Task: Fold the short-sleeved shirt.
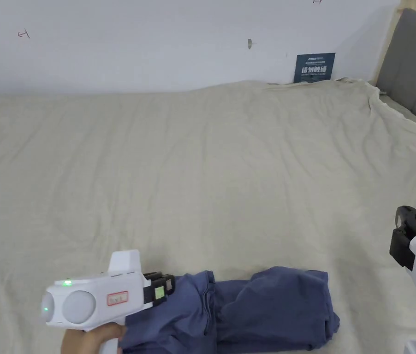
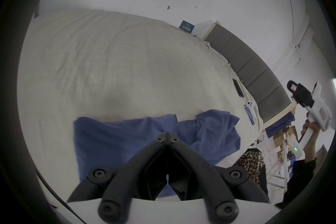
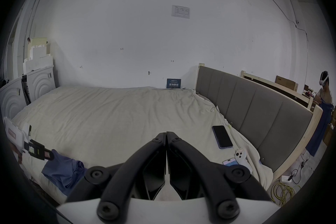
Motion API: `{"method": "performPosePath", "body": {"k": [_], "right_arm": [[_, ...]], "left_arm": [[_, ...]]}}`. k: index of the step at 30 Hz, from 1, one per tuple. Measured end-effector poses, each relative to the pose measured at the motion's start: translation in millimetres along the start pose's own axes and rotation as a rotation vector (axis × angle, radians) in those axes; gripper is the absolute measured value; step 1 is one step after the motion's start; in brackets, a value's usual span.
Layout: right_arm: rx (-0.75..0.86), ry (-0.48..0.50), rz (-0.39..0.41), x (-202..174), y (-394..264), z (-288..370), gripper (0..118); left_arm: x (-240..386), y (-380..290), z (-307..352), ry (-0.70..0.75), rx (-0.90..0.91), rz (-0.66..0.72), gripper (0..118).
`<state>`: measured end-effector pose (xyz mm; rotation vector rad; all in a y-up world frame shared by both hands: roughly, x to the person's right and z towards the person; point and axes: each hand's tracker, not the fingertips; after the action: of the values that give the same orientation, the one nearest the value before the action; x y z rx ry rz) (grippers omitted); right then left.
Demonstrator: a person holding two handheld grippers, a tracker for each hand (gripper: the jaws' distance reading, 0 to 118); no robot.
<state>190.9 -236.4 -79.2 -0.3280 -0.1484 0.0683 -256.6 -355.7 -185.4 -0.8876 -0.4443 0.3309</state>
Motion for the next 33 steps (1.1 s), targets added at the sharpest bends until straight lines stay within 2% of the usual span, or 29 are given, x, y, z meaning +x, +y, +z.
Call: {"method": "performPosePath", "body": {"k": [2, 4, 5, 8, 9, 10, 16, 18, 25, 28, 31, 33], "right_arm": [[0.001, 0.005, 0.003, -3, 1, 0, 0], [0.002, 0.01, 0.004, -5, 1, -1, 0], [0.001, 0.011, 0.007, -6, 1, -1, 0], [-0.002, 0.018, 0.009, -9, 1, -2, 0], [-0.004, 0.019, 0.01, -10, 0, -2, 0], [-0.006, 0.021, 0.01, -11, 0, -3, 0], [-0.02, 0.029, 0.016, -16, -2, -5, 0], [-0.024, 0.028, 0.019, -16, -2, -5, 0], [-0.034, 0.014, 0.018, -11, -3, -6, 0], [-0.035, 0.008, 0.018, -9, -5, -6, 0], [-0.04, 0.004, 0.011, -7, -6, -7, 0], [-0.039, 0.003, 0.006, -6, -6, -6, 0]], "left_arm": [[-16, 7, 12, 0.002, -0.024, 0.019, 2], [-31, 9, 19, 0.025, -0.045, 0.042, 11], [-40, 10, 22, 0.043, -0.044, 0.05, 27], [-63, 9, 25, 0.062, -0.079, 0.104, 83], [-68, 8, 24, 0.071, -0.087, 0.12, 92], [-75, 7, 22, 0.069, -0.097, 0.125, 95], [-103, -7, -2, 0.1, -0.15, 0.19, 93], [-108, -11, -10, 0.097, -0.166, 0.2, 84], [-101, -20, -27, 0.135, -0.204, 0.164, 71], [-97, -18, -26, 0.157, -0.194, 0.133, 42], [-89, -19, -30, 0.155, -0.199, 0.116, 28], [-84, -20, -33, 0.16, -0.206, 0.095, 15]]}}
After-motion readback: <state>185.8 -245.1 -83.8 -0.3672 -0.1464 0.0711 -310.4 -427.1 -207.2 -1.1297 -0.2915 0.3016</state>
